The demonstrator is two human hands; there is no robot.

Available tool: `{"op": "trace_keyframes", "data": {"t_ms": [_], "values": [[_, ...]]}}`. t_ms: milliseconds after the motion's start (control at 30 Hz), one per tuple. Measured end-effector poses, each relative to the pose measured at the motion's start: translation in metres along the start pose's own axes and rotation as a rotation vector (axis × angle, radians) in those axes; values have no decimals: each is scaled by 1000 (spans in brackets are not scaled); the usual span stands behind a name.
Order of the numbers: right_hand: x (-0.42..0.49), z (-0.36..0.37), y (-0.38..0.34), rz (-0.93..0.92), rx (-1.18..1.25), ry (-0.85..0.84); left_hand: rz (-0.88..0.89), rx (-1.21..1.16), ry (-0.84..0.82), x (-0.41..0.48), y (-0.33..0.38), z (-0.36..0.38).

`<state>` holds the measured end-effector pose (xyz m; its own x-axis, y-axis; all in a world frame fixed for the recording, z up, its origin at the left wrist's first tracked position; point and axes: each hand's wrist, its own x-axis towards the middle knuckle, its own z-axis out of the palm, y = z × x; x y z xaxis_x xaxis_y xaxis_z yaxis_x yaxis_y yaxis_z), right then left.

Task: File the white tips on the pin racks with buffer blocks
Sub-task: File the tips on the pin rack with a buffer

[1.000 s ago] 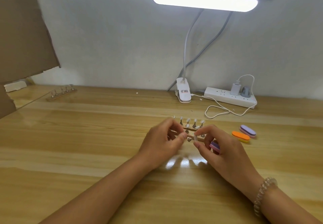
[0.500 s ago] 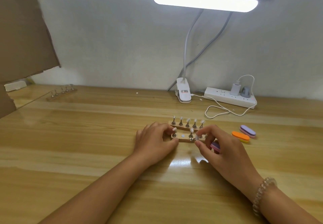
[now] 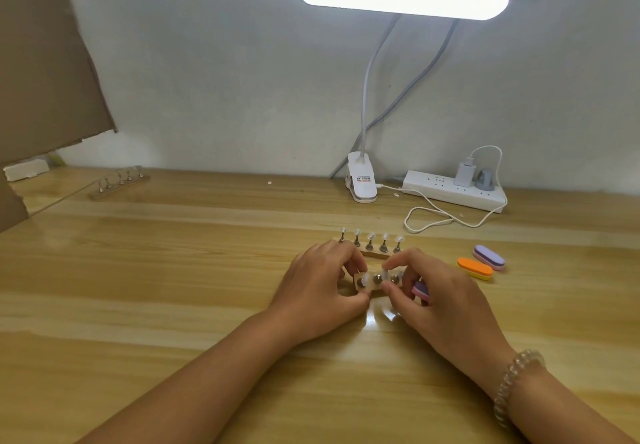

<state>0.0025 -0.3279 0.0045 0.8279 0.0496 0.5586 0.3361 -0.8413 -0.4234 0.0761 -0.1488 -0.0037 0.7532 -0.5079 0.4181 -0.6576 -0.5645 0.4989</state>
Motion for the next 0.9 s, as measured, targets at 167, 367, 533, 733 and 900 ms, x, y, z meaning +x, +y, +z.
{"op": "trace_keyframes", "data": {"t_ms": [167, 367, 533, 733, 900], "values": [[0, -1, -2, -2, -45, -17, 8, 13, 5, -1, 0, 0], [-1, -2, -2, 41, -125, -16, -20, 64, 45, -1, -1, 0], [0, -2, 1, 89, -147, -7, -61, 87, 79, 0, -2, 1], [1, -1, 1, 86, -133, -19, -116, 84, 98, 0, -4, 2], [0, -1, 1, 76, -95, -23, -257, 63, 104, 4, -10, -1]]}}
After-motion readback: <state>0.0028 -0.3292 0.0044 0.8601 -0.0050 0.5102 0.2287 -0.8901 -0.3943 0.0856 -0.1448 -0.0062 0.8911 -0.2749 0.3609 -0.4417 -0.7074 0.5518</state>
